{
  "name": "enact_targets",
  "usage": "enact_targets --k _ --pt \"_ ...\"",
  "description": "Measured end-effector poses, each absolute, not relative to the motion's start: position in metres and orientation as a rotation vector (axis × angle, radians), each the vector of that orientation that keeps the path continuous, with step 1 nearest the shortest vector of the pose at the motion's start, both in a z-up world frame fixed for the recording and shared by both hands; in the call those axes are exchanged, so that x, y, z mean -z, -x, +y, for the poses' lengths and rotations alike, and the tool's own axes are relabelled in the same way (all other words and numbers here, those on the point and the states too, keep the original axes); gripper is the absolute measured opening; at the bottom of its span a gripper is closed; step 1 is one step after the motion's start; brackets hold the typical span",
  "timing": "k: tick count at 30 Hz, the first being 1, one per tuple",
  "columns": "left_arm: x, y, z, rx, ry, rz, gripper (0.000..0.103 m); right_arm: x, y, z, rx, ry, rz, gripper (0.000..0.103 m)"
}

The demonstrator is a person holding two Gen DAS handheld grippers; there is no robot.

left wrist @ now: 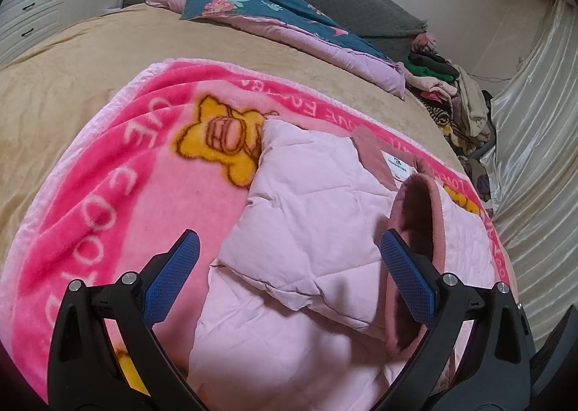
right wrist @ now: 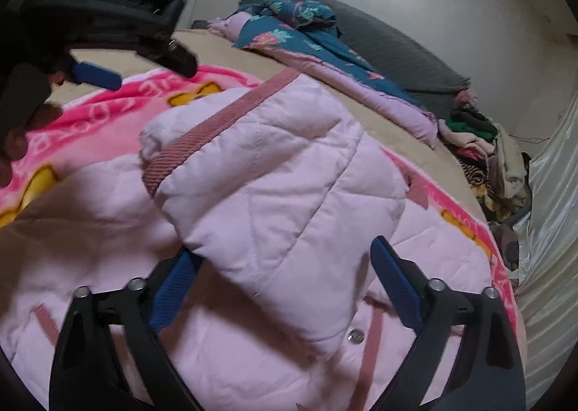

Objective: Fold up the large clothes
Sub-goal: 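Move the right tool to the folded sleeve's ribbed cuff and grasp it, then straighten the ribbed cuff along the jacket body and open the right tool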

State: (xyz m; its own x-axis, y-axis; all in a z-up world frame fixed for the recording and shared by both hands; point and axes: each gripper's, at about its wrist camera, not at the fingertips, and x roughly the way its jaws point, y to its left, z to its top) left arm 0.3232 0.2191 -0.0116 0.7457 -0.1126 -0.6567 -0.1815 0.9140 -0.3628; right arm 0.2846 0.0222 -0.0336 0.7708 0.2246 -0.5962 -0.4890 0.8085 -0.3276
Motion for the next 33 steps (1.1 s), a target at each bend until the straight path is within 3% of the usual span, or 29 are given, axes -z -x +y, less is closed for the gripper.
enact_targets --k 1,2,4,5,7,16,26,33 --pt "0.012 -0.324 0.219 -0.036 0.423 0.734 0.094 0.028 -0.287 0.018 -0.404 0.466 0.559 0.055" --pt "0.012 -0.324 0.218 -0.03 0.422 0.733 0.094 0.024 -0.289 0.015 -0.397 0.453 0.543 0.05" --pt "0.012 -0.326 0.216 -0.028 0.418 0.734 0.094 0.014 -0.29 0.007 -0.4 0.439 0.504 0.029" --pt "0.012 -0.327 0.215 -0.026 0.413 0.734 0.094 0.009 -0.291 0.002 -0.393 0.434 0.483 0.027" --pt "0.012 -0.329 0.212 -0.022 0.401 0.735 0.094 -0.003 -0.294 -0.01 -0.37 0.423 0.444 0.014" --pt "0.008 -0.333 0.19 0.004 0.348 0.73 0.094 -0.036 -0.319 -0.094 -0.21 0.237 0.434 0.011" --pt "0.006 -0.335 0.155 0.054 0.262 0.725 0.094 -0.006 -0.313 -0.15 -0.135 0.109 0.539 0.011" --pt "0.01 -0.337 0.147 0.059 0.248 0.738 0.094 0.017 -0.31 -0.17 -0.14 -0.037 0.663 0.021"
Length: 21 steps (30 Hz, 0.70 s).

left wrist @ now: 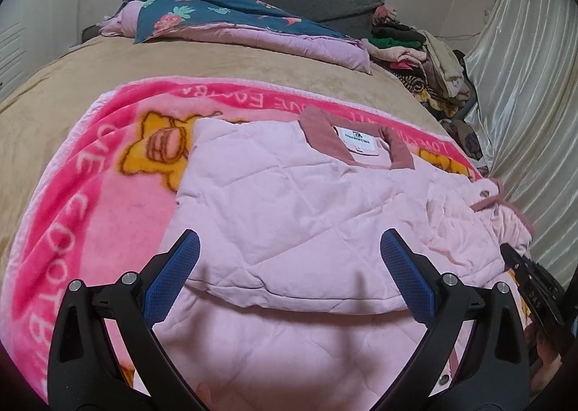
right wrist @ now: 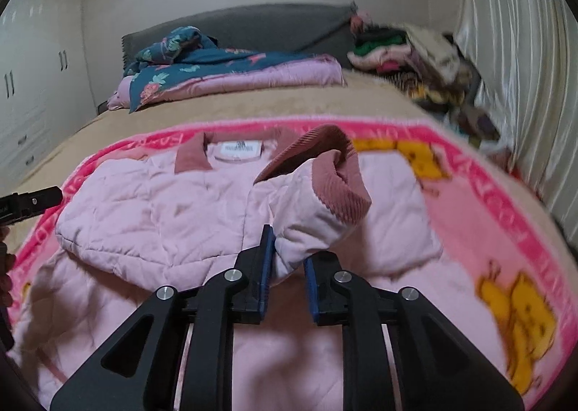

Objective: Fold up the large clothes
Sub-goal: 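Straighten the ribbed cuff along the jacket body and open the right tool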

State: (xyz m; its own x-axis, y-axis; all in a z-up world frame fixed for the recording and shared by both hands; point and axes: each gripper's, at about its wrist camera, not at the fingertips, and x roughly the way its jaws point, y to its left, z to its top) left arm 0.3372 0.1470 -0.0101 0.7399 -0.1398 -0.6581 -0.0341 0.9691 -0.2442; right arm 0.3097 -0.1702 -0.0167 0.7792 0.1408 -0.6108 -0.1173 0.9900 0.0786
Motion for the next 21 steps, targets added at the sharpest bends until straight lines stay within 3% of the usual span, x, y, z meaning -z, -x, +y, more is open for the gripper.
enact_targets --k 3,9,11,12,13,15,21 --pt "0.012 -0.339 0.146 0.061 0.246 0.742 0.094 0.02 -0.31 -0.177 -0.128 -0.095 0.698 0.053" --pt "0.014 -0.339 0.142 0.064 0.249 0.749 0.094 0.033 -0.324 -0.189 -0.155 -0.218 0.788 0.06" --pt "0.015 -0.339 0.14 0.066 0.247 0.751 0.094 0.036 -0.329 -0.192 -0.157 -0.228 0.798 0.045" --pt "0.015 -0.339 0.139 0.066 0.246 0.751 0.094 0.036 -0.331 -0.191 -0.165 -0.221 0.797 0.024" --pt "0.015 -0.339 0.139 0.068 0.246 0.75 0.094 0.035 -0.332 -0.191 -0.172 -0.22 0.794 0.019" --pt "0.013 -0.338 0.138 0.071 0.247 0.738 0.094 0.023 -0.331 -0.185 -0.183 -0.176 0.746 0.014" --pt "0.008 -0.337 0.135 0.082 0.245 0.707 0.094 -0.034 -0.328 -0.16 -0.167 0.032 0.494 0.013"
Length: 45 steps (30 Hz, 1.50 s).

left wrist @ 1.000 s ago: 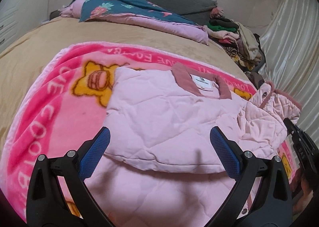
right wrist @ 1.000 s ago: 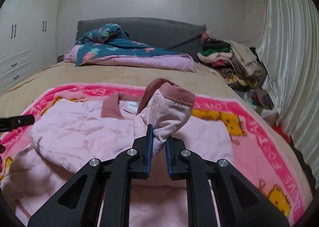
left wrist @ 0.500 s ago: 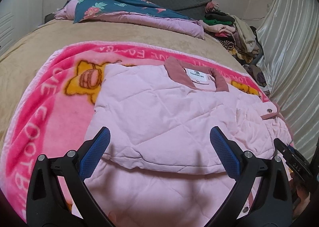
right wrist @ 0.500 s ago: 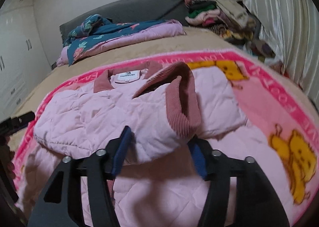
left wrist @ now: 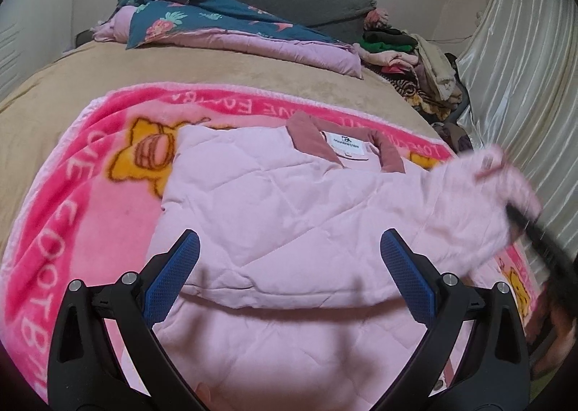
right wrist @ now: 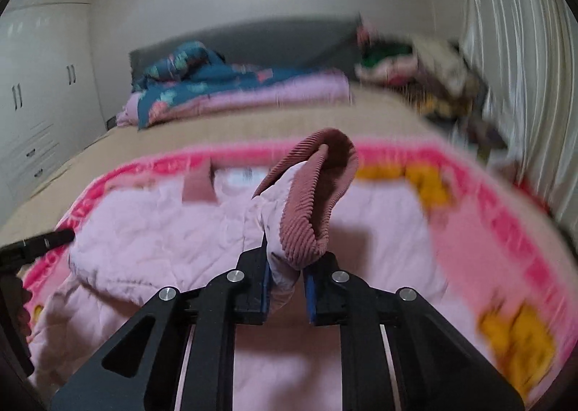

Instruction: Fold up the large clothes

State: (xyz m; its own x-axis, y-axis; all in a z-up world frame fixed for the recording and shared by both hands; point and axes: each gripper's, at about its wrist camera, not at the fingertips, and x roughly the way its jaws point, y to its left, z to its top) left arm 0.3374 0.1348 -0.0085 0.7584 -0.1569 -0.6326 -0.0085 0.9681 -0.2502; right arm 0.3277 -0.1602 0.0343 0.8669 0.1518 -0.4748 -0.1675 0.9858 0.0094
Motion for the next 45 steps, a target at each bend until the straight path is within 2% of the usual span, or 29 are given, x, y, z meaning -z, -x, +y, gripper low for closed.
enact_targets --k 3,9,14,17,19,22,25,27,29,38,42,45 --pt "0.011 -0.34 0.131 0.082 0.231 0.71 0.094 -0.035 -0.34 -0.159 -0.14 0.086 0.47 0.014" --pt "0.015 -0.342 0.123 0.082 0.198 0.722 0.094 0.009 -0.366 -0.171 -0.086 0.079 0.601 0.017" --pt "0.015 -0.342 0.111 0.052 0.128 0.708 0.094 0.027 -0.363 -0.18 -0.064 0.045 0.642 0.033" --pt "0.016 -0.343 0.105 0.078 0.121 0.708 0.094 0.02 -0.359 -0.184 -0.043 0.043 0.619 0.047" --pt "0.019 -0.345 0.103 0.081 0.118 0.715 0.094 0.013 -0.355 -0.186 -0.025 0.049 0.587 0.062" --pt "0.025 -0.35 0.097 0.096 0.107 0.731 0.093 0.003 -0.352 -0.184 -0.032 0.095 0.565 0.064" --pt "0.034 -0.355 0.094 0.113 0.105 0.763 0.089 0.004 -0.354 -0.177 -0.046 0.148 0.578 0.066" --pt "0.042 -0.358 0.094 0.091 0.092 0.783 0.089 0.006 -0.355 -0.171 -0.071 0.173 0.583 0.072" --pt "0.049 -0.36 0.096 0.089 0.097 0.805 0.089 0.008 -0.356 -0.165 -0.086 0.187 0.593 0.074" --pt "0.06 -0.363 0.104 0.095 0.146 0.839 0.089 0.032 -0.373 -0.146 -0.117 0.193 0.729 0.077" --pt "0.063 -0.364 0.106 0.091 0.156 0.841 0.09 0.055 -0.386 -0.144 -0.099 0.195 0.829 0.083" --pt "0.063 -0.363 0.106 0.087 0.158 0.842 0.09 0.072 -0.397 -0.15 -0.111 0.122 0.888 0.084"
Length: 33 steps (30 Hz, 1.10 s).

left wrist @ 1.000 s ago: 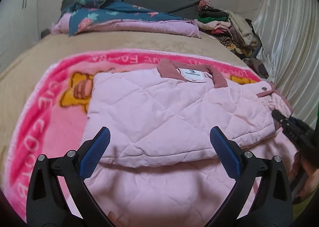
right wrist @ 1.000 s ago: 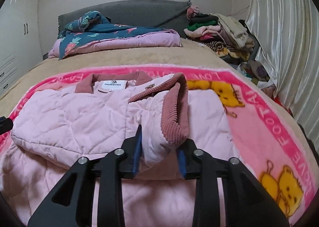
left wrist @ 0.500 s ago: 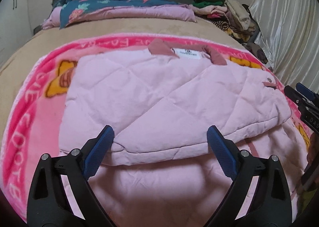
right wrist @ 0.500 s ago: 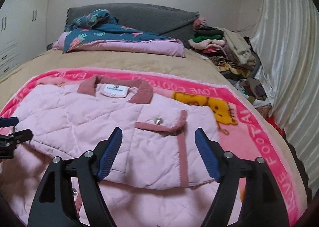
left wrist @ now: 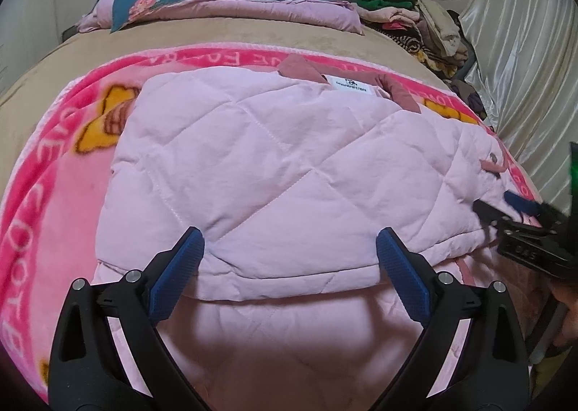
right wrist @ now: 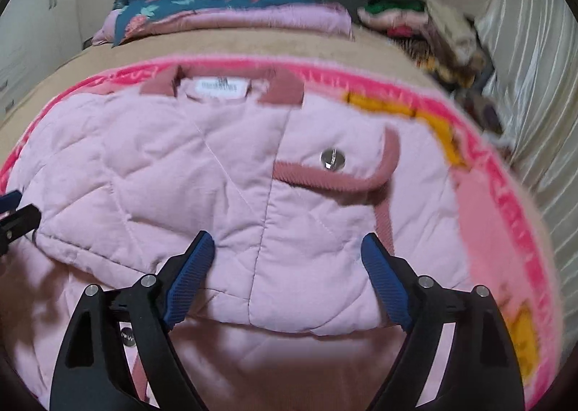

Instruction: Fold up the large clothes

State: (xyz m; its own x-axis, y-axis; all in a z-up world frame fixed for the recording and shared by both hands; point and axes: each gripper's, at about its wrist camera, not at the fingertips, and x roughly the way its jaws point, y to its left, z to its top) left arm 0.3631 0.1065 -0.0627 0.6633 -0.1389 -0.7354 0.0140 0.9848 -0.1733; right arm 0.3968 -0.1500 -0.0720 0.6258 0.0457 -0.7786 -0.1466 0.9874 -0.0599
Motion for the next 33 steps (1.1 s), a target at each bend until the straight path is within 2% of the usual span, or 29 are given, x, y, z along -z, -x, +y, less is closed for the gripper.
enact_targets --k 7,9,14,33 --pt "0.059 -0.361 0.107 0.083 0.166 0.846 0.09 0.078 -0.393 -0.153 -0.109 0.085 0.884 0.084" --pt "0.057 -0.359 0.108 0.083 0.17 0.852 0.093 0.074 -0.388 -0.155 -0.105 0.068 0.879 0.084" --pt "0.048 -0.349 0.112 0.08 0.193 0.852 0.093 0.056 -0.372 -0.163 -0.137 0.018 0.841 0.085" --pt "0.01 -0.322 0.104 0.094 0.196 0.798 0.094 0.015 -0.31 -0.165 -0.161 -0.011 0.729 0.097"
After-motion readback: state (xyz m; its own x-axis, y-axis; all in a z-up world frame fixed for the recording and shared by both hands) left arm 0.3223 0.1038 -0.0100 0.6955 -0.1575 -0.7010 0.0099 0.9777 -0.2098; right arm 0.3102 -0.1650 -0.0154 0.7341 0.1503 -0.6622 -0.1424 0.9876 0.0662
